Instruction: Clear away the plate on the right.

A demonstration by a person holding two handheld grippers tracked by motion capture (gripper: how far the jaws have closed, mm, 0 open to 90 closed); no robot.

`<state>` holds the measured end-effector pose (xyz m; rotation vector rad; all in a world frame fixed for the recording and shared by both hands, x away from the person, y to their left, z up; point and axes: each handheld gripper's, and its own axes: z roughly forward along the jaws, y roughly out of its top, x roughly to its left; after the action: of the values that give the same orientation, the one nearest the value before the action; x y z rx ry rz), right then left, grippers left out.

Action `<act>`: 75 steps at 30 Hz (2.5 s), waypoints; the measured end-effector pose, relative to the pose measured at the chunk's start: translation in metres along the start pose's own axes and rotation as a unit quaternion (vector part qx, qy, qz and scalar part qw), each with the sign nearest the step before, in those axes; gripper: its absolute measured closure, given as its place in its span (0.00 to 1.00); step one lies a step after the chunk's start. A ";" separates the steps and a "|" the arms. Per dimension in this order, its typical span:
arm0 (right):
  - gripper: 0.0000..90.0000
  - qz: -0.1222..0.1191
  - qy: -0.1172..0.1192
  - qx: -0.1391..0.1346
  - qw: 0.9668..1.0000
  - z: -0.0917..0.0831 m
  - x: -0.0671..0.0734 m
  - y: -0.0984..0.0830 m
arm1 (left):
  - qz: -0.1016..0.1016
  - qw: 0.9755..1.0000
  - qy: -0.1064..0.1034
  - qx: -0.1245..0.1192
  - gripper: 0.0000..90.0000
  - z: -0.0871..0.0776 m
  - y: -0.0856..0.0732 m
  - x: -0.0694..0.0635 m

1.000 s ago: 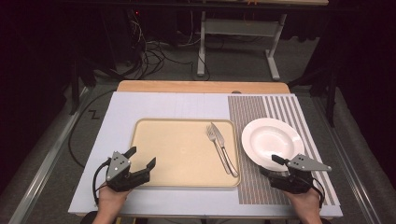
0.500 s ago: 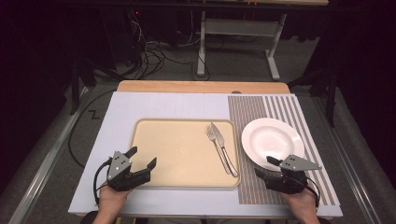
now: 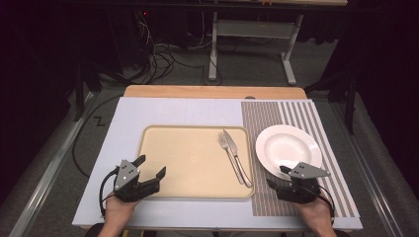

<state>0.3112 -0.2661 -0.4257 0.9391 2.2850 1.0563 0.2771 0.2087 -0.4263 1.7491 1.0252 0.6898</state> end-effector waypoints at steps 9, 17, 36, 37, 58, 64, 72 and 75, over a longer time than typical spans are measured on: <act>0.40 -0.001 -0.006 0.016 1.000 0.005 -0.003 0.003 | -0.001 1.000 -0.001 0.001 0.24 0.001 0.000 0.000; 0.42 -0.023 -0.020 0.045 0.998 0.010 0.000 0.008 | 0.001 1.000 -0.001 0.002 0.24 0.001 0.000 0.000; 0.45 -0.048 -0.048 0.092 0.993 0.021 0.002 0.014 | 0.004 1.000 0.000 0.002 0.24 0.001 0.000 -0.002; 0.46 -0.049 -0.049 0.094 0.993 0.021 0.002 0.015 | 0.003 1.000 0.001 0.002 0.24 0.001 0.000 -0.002; 0.66 -0.092 -0.107 0.130 0.981 0.030 0.008 0.019 | 0.004 1.000 0.003 0.003 0.24 0.001 0.000 -0.002; 0.67 -0.093 -0.111 0.135 0.980 0.032 0.008 0.020 | 0.004 1.000 0.004 0.002 0.24 0.001 0.000 -0.002; 0.70 -0.130 -0.139 0.152 0.970 0.037 0.015 0.021 | 0.004 1.000 0.004 0.002 0.24 0.001 0.000 -0.002; 0.72 -0.148 -0.152 0.159 0.964 0.039 0.018 0.021 | 0.005 1.000 0.004 0.002 0.24 0.001 0.000 -0.002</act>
<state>0.3326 -0.2241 -0.4350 0.7770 2.2738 0.3962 0.2768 0.2064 -0.4269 1.7569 1.0249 0.7006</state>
